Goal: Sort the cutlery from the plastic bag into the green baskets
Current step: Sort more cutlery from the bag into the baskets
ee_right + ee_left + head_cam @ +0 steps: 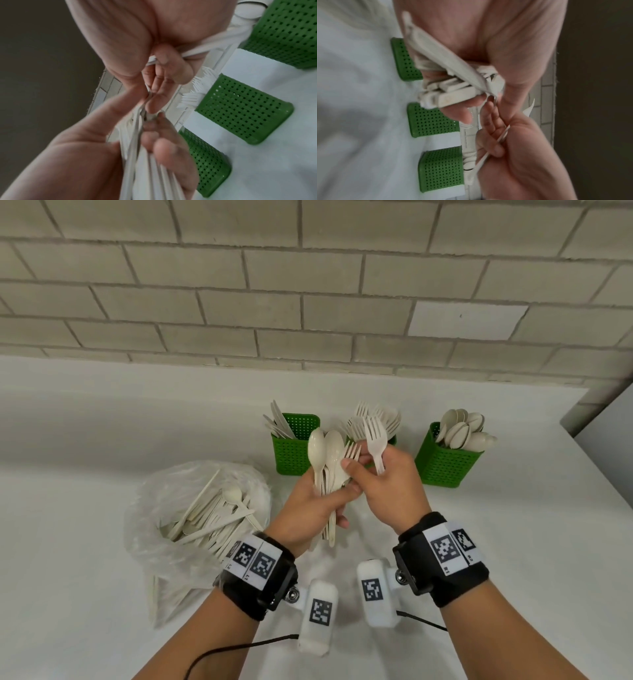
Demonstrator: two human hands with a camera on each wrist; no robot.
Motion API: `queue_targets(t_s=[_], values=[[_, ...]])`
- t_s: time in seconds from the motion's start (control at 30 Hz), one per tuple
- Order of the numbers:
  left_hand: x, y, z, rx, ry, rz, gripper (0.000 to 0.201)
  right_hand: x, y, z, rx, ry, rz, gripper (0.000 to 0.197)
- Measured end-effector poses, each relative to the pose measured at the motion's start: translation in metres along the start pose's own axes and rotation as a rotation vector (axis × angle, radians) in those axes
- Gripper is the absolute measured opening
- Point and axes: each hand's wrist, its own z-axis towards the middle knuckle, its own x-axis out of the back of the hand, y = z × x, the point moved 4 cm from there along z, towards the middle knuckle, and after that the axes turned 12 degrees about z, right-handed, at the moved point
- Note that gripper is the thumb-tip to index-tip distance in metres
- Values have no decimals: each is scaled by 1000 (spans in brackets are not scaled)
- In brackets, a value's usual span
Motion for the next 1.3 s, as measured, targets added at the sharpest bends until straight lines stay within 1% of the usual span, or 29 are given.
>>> queue_targets(t_s=[0.03,0.1,0.17,0.23,0.3,0.37,0.47,0.53,0.6,0.67,0.73,0.77,0.83,0.87,0.9,0.97,1.1,1.2,1.3], values=[[1,-4,1,49,-23,-117,30,1,2,0,0,2,1,18],[2,-10,3,128,-45,-328,31,1,6,0,-20,-4,42,12],[5,-15,5,154,-8,-387,35,3,8,1,-42,21,95,5],[6,-18,6,137,30,-365,38,6,12,2,-68,97,194,7],[5,-18,6,117,48,-323,43,10,15,5,-112,207,314,11],[5,-18,8,112,73,-265,40,12,15,7,-148,272,384,15],[4,-17,9,115,105,-166,21,12,9,8,-138,302,456,14],[4,-15,9,87,109,-159,15,12,10,7,-152,312,501,12],[5,-15,10,65,120,-132,12,12,13,6,-170,279,500,15],[6,-14,10,56,115,-85,11,11,12,7,-145,223,467,15],[6,-14,10,51,85,-71,14,13,4,12,-69,177,351,10],[5,-13,9,48,67,-63,15,15,0,16,-20,154,239,14],[4,-13,8,37,33,-30,12,17,-8,25,44,84,-14,30],[3,-12,8,31,17,-15,9,17,-11,29,54,45,-104,33],[2,-12,8,28,3,-5,8,18,-13,32,58,11,-145,31],[1,-11,8,30,-7,10,6,18,-15,35,67,-11,-156,23],[4,-11,9,38,5,8,5,19,-17,37,123,19,-156,13],[6,-12,9,43,-2,20,3,18,-15,35,151,-17,-163,14],[8,-10,9,59,-11,17,3,16,-16,35,231,-120,-183,20]])
